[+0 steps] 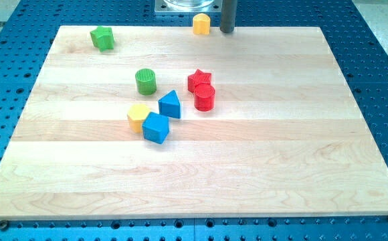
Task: Push the yellow heart top right to the green star
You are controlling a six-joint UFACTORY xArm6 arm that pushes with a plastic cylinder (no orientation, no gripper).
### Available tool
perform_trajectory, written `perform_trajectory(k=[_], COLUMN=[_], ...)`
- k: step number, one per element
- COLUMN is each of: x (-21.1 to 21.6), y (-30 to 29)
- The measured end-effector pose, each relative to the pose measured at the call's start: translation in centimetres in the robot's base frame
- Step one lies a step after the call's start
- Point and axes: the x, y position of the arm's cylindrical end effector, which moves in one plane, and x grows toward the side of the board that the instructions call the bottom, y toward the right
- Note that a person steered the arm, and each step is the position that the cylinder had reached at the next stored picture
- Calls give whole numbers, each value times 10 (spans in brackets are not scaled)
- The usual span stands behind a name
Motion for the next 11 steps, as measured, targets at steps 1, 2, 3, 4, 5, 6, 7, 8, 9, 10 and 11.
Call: perform_trajectory(k=[1,2,3,4,5,6,7,8,9,10,11], x=[-1,1,0,0,19,87,54,17,15,1,0], y=[-1,-2,-2,-3,-33,-56,-59,-92,-151,-165,-152])
